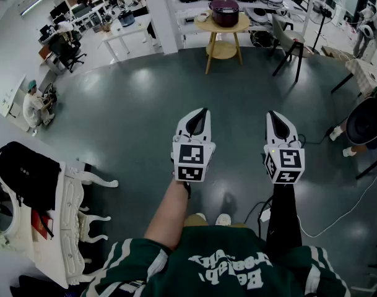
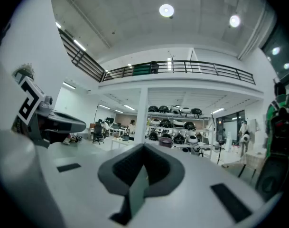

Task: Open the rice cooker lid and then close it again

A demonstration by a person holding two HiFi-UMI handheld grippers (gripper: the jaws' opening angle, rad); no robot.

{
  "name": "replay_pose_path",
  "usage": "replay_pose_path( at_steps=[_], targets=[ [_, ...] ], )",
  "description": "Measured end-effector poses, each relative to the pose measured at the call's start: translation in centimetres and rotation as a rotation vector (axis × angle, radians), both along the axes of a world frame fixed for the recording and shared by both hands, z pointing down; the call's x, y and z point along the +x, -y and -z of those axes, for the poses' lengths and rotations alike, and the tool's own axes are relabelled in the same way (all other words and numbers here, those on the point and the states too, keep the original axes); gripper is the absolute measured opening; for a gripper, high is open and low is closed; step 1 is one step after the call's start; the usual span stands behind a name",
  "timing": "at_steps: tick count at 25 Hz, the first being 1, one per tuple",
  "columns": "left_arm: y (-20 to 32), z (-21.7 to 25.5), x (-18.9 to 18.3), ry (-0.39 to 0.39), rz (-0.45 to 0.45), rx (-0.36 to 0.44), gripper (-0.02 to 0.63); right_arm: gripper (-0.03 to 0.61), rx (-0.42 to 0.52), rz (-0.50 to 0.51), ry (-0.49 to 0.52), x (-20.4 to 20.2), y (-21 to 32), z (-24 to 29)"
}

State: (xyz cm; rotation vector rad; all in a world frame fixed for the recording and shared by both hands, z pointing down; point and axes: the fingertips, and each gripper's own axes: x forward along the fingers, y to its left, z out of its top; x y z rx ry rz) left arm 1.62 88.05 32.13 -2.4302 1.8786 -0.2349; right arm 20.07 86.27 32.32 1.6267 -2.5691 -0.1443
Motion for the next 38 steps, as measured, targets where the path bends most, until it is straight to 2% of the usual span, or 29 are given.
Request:
replay_pose_path(
  at_steps=[6,9,10,12,14,17,24,32,38],
  targets=[
    [-0.2,0.1,0.3,-0.004,0.026,0.01,0.0,0.005,-0.006,0.007,0.001,0.5,0.0,-0.1],
    [-0.2,0.0,0.6,0.021,0.032,0.033,0.0,0.005,-0.016,-0.024,-0.012,0.7,0.3,-0.5],
    [-0.1,0.0,0.9,0.023,0.027,0.035,0.018,0.008,-0.017,-0.03,-0.012,0.9,0.4,-0.6],
    [0.0,0.1,1.5,0.008,0.008,0.037,0.105,0.056,-0.022,-0.016,-0.004,1.1,0.7,-0.5],
    [-0.1,0.1,2.2,-0.001,-0.021,0.042,0.133,0.143,-0.024,0.012,0.0,1.1,0.9,-0.5],
    [-0.2,-0.2,3.1,0.001,-0.053,0.047,0.181,0.196,-0.008,0.034,0.008,1.7,0.9,-0.5],
    [1.5,-0.3,3.1,-0.01,-0.047,0.05,0.195,0.262,0.031,0.07,0.062,2.2,2.3,0.3],
    [8.5,-1.0,1.6,-0.045,-0.039,0.07,0.222,0.322,0.043,0.075,0.065,1.1,8.4,-0.7],
    [17.9,-1.2,-1.1,-0.076,-0.053,0.092,0.268,0.353,0.042,0.081,0.059,-1.5,17.3,-0.9]
  ],
)
